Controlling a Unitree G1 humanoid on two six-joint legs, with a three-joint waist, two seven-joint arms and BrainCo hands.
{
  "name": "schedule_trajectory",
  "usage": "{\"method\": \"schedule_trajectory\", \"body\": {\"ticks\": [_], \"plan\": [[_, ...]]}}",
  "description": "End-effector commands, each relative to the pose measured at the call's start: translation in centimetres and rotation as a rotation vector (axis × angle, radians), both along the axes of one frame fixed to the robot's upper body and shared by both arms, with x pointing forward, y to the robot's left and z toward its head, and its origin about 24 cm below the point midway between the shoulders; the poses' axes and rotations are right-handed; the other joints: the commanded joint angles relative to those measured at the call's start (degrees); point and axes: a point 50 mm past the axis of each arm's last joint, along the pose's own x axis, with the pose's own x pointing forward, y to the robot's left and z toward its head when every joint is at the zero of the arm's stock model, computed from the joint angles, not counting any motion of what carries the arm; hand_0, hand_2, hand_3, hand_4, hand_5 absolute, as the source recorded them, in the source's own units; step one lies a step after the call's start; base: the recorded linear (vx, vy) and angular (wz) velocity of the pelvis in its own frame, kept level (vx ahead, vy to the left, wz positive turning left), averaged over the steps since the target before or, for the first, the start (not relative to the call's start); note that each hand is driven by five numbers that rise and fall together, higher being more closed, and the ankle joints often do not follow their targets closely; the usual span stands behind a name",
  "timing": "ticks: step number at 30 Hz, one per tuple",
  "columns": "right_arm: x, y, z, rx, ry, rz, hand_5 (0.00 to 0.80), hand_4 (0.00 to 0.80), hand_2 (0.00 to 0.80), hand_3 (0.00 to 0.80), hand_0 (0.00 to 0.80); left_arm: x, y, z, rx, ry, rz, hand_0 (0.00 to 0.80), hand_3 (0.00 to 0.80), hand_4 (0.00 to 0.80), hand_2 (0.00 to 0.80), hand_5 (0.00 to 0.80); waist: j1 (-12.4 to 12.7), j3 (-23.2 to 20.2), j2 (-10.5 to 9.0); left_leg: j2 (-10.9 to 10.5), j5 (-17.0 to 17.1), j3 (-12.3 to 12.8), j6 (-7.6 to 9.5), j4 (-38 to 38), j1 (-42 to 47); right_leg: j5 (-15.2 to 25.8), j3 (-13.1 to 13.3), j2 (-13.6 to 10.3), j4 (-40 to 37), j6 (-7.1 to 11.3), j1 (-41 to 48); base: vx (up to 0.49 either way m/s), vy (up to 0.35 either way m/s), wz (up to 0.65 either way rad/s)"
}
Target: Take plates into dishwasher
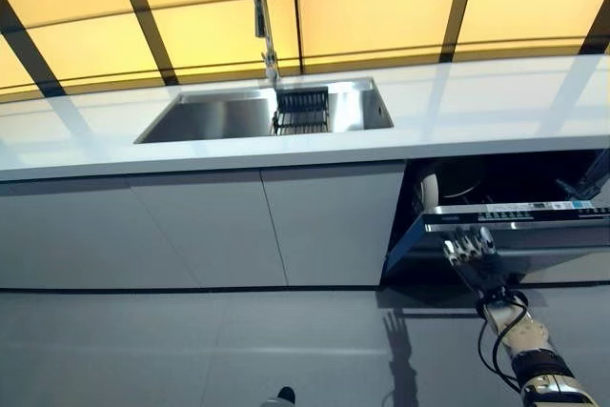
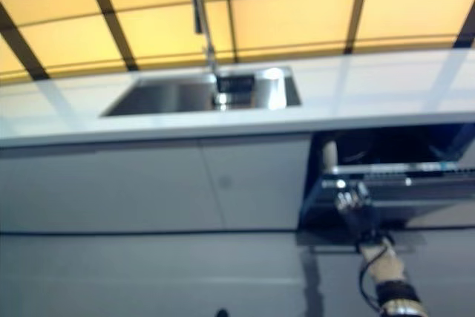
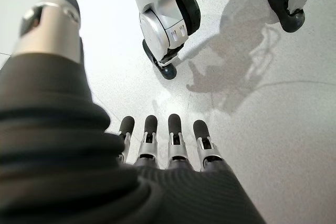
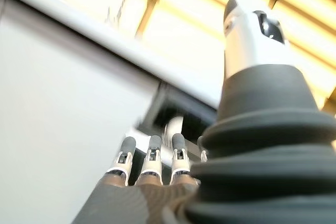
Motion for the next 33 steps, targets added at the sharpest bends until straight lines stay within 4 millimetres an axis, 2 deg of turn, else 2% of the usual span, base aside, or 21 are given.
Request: {"method": "schedule_trajectory", "body": {"ticks": [1, 6, 12, 18, 23, 25, 28, 29, 33], "plan": [[2.7, 0.9, 4.4, -0.063, -0.154, 0.043, 0.000, 0.000, 0.000, 0.000, 0.000, -0.3, 2.3, 0.6, 0.063, 0.009, -0.054, 0.000, 0.000, 0.000, 0.000, 0.000, 1.1, -0.5, -1.62, 1.3, -0.7, 0.2, 2.75, 3.8, 0.0, 6.2, -1.7, 2.7, -5.3, -5.53, 3.0, 0.078, -0.054, 0.14], [1.5, 0.1, 2.4, -0.061, -0.079, 0.022, 0.000, 0.000, 0.000, 0.000, 0.000, -0.4, 2.6, 0.7, 0.078, 0.001, -0.061, 0.000, 0.000, 0.000, 0.000, 0.000, 1.0, -2.4, -2.66, 1.9, 1.5, 1.3, 2.60, -1.5, 1.2, 8.9, -3.0, 3.1, -11.4, -3.82, 4.6, 0.006, -0.056, 0.12], [-0.6, -0.7, -1.3, -0.140, 0.091, 0.061, 0.000, 0.000, 0.000, 0.000, 0.000, 2.0, 2.8, 0.9, 0.092, -0.061, -0.038, 0.000, 0.000, 0.000, 0.000, 0.000, 0.4, -6.7, -4.97, 1.9, 5.8, 3.0, 2.15, -12.4, 1.1, 14.6, -3.9, 4.5, -24.1, -1.44, 6.2, -0.082, -0.081, -0.08], [-1.9, -0.6, -3.6, -0.193, 0.204, 0.109, 0.000, 0.000, 0.000, 0.000, 0.000, 3.6, 2.6, 0.9, 0.100, -0.096, -0.021, 0.000, 0.000, 0.000, 0.000, 0.000, 0.2, -9.4, -6.35, 1.8, 6.6, 3.9, 1.86, -15.8, 0.2, 17.7, -3.9, 5.7, -30.4, -0.85, 6.6, -0.026, -0.043, -0.08], [-4.1, 0.0, -6.8, -0.351, 0.400, 0.197, 0.000, 0.000, 0.000, 0.000, 0.000, 4.9, 2.1, 1.0, 0.095, -0.117, 0.011, 0.000, 0.000, 0.000, 0.000, 0.000, -0.9, -10.9, -7.00, 2.2, 7.2, 5.5, 1.33, -15.8, -0.9, 19.1, -2.9, 6.2, -31.9, -0.82, 4.9, -0.028, -0.007, 0.01], [-4.8, 0.5, -7.6, -0.366, 0.433, 0.230, 0.000, 0.000, 0.000, 0.000, 0.000, 5.3, 1.9, 0.9, 0.098, -0.121, 0.016, 0.000, 0.000, 0.000, 0.000, 0.000, -1.2, -11.4, -7.16, 2.4, 7.1, 5.7, 1.27, -15.8, -0.8, 19.4, -2.4, 6.3, -31.9, -0.90, 4.1, 0.000, 0.000, 0.00], [-6.0, 2.2, -9.6, -0.358, 0.490, 0.289, 0.000, 0.000, 0.000, 0.000, 0.000, 5.7, 1.5, 0.9, 0.098, -0.118, 0.019, 0.000, 0.000, 0.000, 0.000, 0.000, -1.7, -12.2, -7.50, 2.7, 6.7, 6.0, 1.38, -15.8, -0.5, 19.3, -1.8, 6.3, -31.9, -1.04, 3.7, 0.000, 0.000, 0.00], [-7.2, 3.3, -10.9, -0.360, 0.530, 0.324, 0.000, 0.000, 0.000, 0.000, 0.000, 5.9, 1.1, 0.8, 0.096, -0.112, 0.007, 0.000, 0.000, 0.000, 0.000, 0.000, -1.8, -12.5, -7.58, 2.7, 6.4, 6.1, 1.47, -15.8, -0.3, 19.3, -1.8, 6.3, -31.9, -1.09, 3.8, 0.000, 0.000, 0.00], [-9.7, 5.7, -13.4, -0.356, 0.587, 0.370, 0.000, 0.000, 0.000, 0.000, 0.000, 5.9, 0.6, 0.6, 0.120, -0.082, -0.089, 0.000, 0.000, 0.000, 0.000, 0.000, -2.2, -13.1, -7.56, 2.9, 6.0, 6.3, 1.61, -15.8, 0.4, 19.1, -1.7, 6.0, -31.9, -1.10, 4.1, 0.038, 0.013, -0.01]]}}
